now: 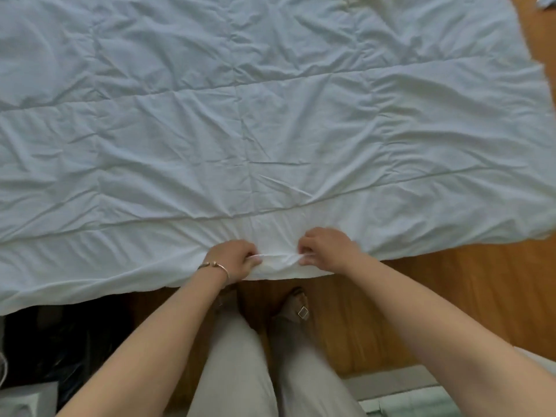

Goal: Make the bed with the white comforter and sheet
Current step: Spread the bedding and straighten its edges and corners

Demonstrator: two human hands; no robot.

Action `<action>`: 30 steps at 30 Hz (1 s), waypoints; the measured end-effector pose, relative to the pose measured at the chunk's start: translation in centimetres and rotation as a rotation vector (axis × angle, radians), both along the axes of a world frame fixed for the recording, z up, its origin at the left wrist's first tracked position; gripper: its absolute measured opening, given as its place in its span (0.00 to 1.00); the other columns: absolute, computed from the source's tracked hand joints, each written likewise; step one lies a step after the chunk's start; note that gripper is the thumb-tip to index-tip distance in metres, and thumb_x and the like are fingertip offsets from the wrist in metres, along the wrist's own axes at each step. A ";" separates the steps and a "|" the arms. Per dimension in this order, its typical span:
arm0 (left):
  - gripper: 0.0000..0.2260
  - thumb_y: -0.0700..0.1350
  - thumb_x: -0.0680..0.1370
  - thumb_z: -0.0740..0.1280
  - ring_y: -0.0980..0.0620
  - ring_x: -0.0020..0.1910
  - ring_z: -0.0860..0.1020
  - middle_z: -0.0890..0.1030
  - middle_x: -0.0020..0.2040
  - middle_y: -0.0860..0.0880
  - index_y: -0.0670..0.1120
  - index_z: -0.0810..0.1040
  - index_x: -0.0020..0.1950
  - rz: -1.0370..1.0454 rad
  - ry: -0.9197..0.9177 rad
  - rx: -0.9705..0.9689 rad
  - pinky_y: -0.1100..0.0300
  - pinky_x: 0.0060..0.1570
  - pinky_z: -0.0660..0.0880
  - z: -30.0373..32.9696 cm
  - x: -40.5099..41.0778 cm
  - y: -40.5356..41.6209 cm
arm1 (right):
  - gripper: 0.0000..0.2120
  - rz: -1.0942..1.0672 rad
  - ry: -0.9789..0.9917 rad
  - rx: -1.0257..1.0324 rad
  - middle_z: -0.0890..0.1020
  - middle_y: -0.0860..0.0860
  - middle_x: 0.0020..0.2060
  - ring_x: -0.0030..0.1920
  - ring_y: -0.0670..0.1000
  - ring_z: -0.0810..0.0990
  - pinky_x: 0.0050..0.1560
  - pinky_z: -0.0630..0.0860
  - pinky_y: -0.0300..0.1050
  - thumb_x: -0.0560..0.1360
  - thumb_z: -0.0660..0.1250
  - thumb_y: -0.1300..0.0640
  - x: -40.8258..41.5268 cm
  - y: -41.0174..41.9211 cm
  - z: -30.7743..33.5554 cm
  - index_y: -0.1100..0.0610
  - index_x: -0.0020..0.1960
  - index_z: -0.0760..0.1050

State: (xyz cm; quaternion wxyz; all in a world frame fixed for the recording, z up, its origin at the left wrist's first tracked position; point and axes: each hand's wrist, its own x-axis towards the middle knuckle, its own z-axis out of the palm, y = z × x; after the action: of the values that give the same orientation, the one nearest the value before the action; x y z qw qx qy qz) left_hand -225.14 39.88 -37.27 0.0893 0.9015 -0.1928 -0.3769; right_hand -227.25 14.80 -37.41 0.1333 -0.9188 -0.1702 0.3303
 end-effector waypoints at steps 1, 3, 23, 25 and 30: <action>0.12 0.62 0.78 0.59 0.52 0.50 0.76 0.77 0.48 0.56 0.56 0.74 0.49 -0.018 0.029 0.015 0.57 0.42 0.69 0.3 0.9 -0.8 | 0.18 0.028 -0.043 0.000 0.76 0.48 0.57 0.60 0.51 0.71 0.58 0.67 0.45 0.75 0.68 0.41 0.2 -1.2 0.4 0.49 0.60 0.75; 0.14 0.65 0.76 0.60 0.54 0.50 0.75 0.76 0.50 0.57 0.56 0.73 0.50 -0.036 -0.014 -0.013 0.58 0.43 0.68 0.8 2.3 -2.8 | 0.24 0.002 -0.074 -0.046 0.71 0.47 0.65 0.66 0.52 0.66 0.67 0.63 0.48 0.72 0.69 0.38 0.6 -4.2 1.4 0.46 0.64 0.72; 0.41 0.66 0.72 0.65 0.46 0.76 0.48 0.48 0.79 0.54 0.60 0.44 0.78 -0.470 -0.101 -0.117 0.49 0.73 0.47 0.2 2.1 -44.4 | 0.51 -0.296 0.095 -0.463 0.29 0.42 0.75 0.75 0.62 0.30 0.70 0.42 0.73 0.75 0.68 0.55 -1.9 -40.5 2.7 0.32 0.72 0.28; 0.42 0.66 0.72 0.65 0.46 0.76 0.48 0.49 0.78 0.54 0.60 0.44 0.78 -0.386 -0.126 -0.101 0.46 0.72 0.48 0.0 0.8 -50.0 | 0.50 -0.274 0.061 -0.483 0.30 0.45 0.75 0.74 0.66 0.31 0.70 0.42 0.72 0.75 0.68 0.58 -2.2 -44.8 2.2 0.34 0.74 0.31; 0.35 0.58 0.71 0.69 0.48 0.71 0.60 0.61 0.71 0.55 0.58 0.57 0.74 -0.193 -0.249 -0.023 0.44 0.64 0.60 0.0 0.9 -61.3 | 0.37 -0.180 -0.046 -0.418 0.59 0.56 0.74 0.74 0.61 0.57 0.69 0.62 0.56 0.73 0.69 0.63 -1.4 -53.5 1.8 0.53 0.77 0.55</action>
State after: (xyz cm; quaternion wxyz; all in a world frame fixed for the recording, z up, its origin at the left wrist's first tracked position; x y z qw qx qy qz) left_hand -224.26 -21.40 -37.25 0.0385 0.9174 -0.2926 -0.2670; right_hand -228.64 -38.70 -35.60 -0.0350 -0.9452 -0.0184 0.3239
